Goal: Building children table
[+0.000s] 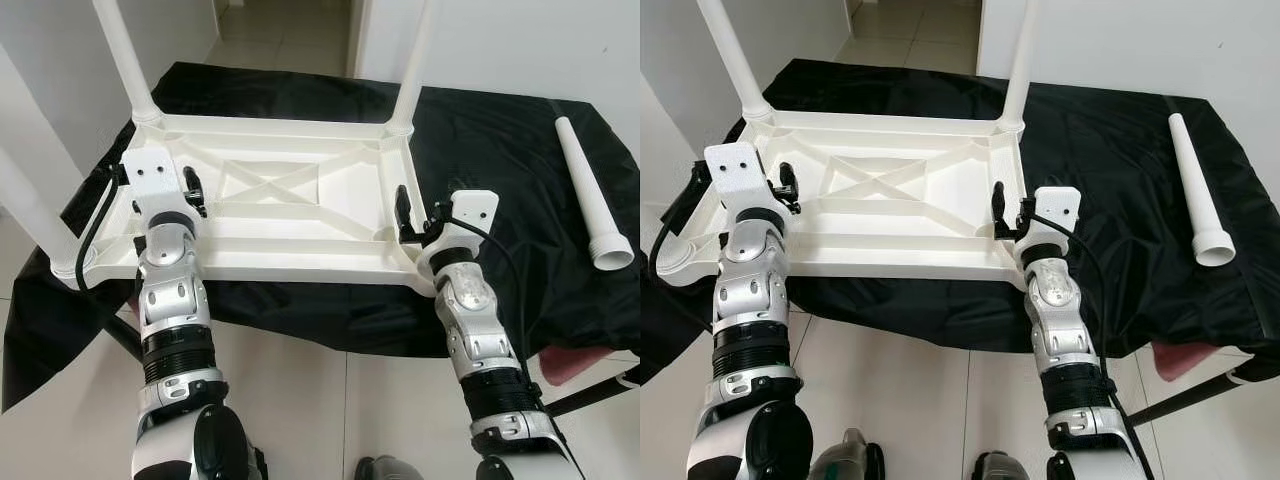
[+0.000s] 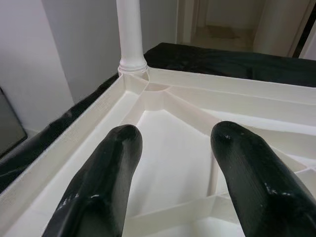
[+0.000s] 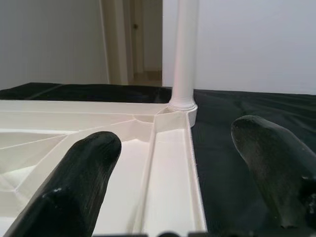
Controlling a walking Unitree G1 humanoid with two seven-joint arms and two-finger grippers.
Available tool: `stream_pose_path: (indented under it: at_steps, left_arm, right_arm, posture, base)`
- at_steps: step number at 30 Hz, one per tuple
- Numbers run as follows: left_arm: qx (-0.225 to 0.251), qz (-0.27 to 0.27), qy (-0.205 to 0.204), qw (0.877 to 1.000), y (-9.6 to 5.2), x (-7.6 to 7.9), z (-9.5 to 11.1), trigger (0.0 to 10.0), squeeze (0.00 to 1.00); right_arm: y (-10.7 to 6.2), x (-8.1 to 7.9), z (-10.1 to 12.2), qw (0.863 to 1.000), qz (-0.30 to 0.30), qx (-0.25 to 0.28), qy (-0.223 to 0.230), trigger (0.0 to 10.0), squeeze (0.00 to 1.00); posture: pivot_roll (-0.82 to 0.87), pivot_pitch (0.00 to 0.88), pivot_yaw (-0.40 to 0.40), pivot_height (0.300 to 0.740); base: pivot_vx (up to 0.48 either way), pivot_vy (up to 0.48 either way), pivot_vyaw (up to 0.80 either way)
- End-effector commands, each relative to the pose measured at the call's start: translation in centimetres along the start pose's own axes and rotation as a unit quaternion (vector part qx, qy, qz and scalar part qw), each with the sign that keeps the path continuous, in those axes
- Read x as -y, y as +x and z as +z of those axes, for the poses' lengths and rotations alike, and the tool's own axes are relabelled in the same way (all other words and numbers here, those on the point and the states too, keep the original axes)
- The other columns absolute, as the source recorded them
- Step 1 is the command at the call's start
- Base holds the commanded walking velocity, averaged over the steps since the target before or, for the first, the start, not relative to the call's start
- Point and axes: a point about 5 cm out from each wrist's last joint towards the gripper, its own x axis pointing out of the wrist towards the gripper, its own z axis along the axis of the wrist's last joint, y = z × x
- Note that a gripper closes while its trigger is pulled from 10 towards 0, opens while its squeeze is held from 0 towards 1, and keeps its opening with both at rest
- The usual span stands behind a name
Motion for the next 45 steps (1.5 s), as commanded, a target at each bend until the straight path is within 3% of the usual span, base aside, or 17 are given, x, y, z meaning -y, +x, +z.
stream_pose_path:
  at_steps: [1,7,8,9,10,16,22,26,31,45]
  left_arm:
    - [-0.001,-0.011,-0.023,1.000,-0.4,2.4,-0.1,10.0,0.00]
    - [0.031,-0.056,-0.023,0.998,-1.0,4.4,0.3,10.0,0.00]
    - [0.051,-0.092,-0.026,0.994,-1.4,5.0,0.7,10.0,0.00]
    - [0.051,-0.092,-0.026,0.994,-1.4,5.0,0.7,10.0,0.00]
    - [0.077,-0.154,-0.029,0.985,-2.2,5.7,1.2,10.0,0.00]
    - [0.088,-0.193,-0.002,0.977,-3.3,5.9,1.0,10.0,0.00]
    - [0.096,-0.194,0.025,0.976,-3.6,5.7,1.0,10.0,0.00]
    - [0.086,-0.195,0.038,0.976,-4.1,6.0,0.5,10.0,0.00]
    - [0.075,-0.239,0.008,0.968,-4.5,6.9,0.7,10.0,0.00]
    - [0.084,-0.236,0.017,0.968,-3.4,6.9,1.2,10.0,0.00]
  right_arm:
    - [0.2,0.9,-0.1,1.000,-0.009,0.001,-0.007,10.0,0.00]
    - [-0.5,1.9,-0.6,0.999,-0.030,-0.007,0.017,10.0,0.00]
    - [-0.9,1.9,-0.6,0.999,-0.024,-0.005,0.020,10.0,0.00]
    - [-0.9,1.9,-0.6,0.999,-0.024,-0.005,0.020,10.0,0.00]
    - [-1.5,1.9,-0.6,1.000,-0.019,0.000,0.018,10.0,0.00]
    - [-2.7,1.6,0.2,1.000,0.015,0.022,0.013,10.0,0.00]
    - [-2.9,1.9,0.7,0.999,0.008,0.031,0.009,10.0,0.00]
    - [-2.9,3.1,0.6,0.999,-0.032,0.023,-0.014,10.0,0.00]
    - [-3.1,4.0,0.3,0.999,-0.052,0.016,-0.005,10.0,0.00]
    - [-1.9,1.5,0.5,0.999,-0.015,0.028,0.021,10.0,0.00]
  posture:
    - [0.02,0.017,0.030,0.740]
    - [0.02,0.009,0.026,0.740]
    - [0.02,0.016,0.020,0.740]
    - [0.02,0.016,0.020,0.740]
    - [0.01,0.026,0.015,0.740]
    - [-0.01,0.024,-0.007,0.740]
    - [-0.01,0.024,0.003,0.740]
    - [-0.02,0.038,0.031,0.740]
    - [-0.01,0.021,0.033,0.740]
    - [-0.02,0.000,0.029,0.740]
  base:
    - [0.000,0.000,0.00]
    - [0.000,0.000,0.00]
    - [0.000,0.000,0.00]
    - [0.000,0.000,0.00]
    - [0.000,0.000,0.00]
    - [0.000,0.000,0.00]
    - [0.000,0.000,0.00]
    - [0.000,0.000,0.00]
    - [0.000,0.000,0.00]
    - [0.000,0.000,0.00]
